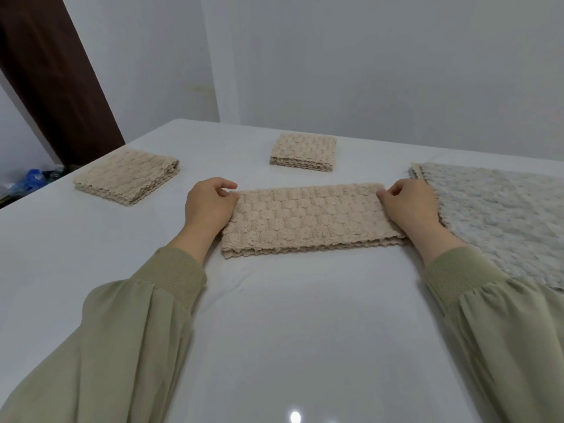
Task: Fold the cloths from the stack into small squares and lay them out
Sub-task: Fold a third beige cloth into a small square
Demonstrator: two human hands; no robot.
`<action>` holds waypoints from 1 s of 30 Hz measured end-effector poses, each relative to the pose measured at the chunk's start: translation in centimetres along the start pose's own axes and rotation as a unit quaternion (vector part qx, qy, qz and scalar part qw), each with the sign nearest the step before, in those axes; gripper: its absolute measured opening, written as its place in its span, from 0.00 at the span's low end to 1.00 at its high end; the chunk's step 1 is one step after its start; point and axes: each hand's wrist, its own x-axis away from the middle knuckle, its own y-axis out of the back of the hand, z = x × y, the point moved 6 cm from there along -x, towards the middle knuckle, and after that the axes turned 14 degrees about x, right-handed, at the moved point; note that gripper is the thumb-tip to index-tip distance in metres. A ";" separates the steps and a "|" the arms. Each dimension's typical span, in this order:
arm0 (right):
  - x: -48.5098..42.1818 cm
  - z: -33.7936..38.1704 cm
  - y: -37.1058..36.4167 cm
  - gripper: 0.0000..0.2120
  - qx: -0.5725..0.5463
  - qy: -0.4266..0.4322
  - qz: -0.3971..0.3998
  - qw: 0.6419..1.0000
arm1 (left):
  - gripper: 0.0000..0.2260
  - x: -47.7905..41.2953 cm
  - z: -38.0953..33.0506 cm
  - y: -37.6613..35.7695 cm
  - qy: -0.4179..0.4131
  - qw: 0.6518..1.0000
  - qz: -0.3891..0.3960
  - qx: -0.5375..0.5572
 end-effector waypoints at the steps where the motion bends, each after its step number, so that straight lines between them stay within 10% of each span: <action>1: 0.0 0.0 0.1 0.15 0.006 0.006 -0.011 1.000 | 0.06 0.0 -0.1 0.1 -0.005 1.000 -0.007 -0.017; 9: 0.7 0.7 0.7 0.16 0.080 0.022 -0.059 0.995 | 0.12 1.6 -2.7 -0.5 -0.139 0.971 -0.021 -0.193; 13: 3.6 4.8 3.2 0.15 0.043 0.152 -0.139 0.978 | 0.18 4.6 -6.2 -2.7 -0.281 0.936 0.095 -0.191; 20: 7.4 10.5 -3.4 0.25 0.152 0.302 0.157 0.928 | 0.24 6.3 -3.2 -6.6 -0.126 0.874 0.302 -0.359; 26: 3.9 4.8 -2.4 0.27 0.211 0.137 0.156 0.955 | 0.26 6.2 -2.6 -6.0 -0.082 0.877 0.289 -0.376; 30: 6.2 10.0 -0.2 0.23 0.122 0.234 0.039 0.964 | 0.26 6.2 -2.6 -6.2 -0.083 0.873 0.288 -0.385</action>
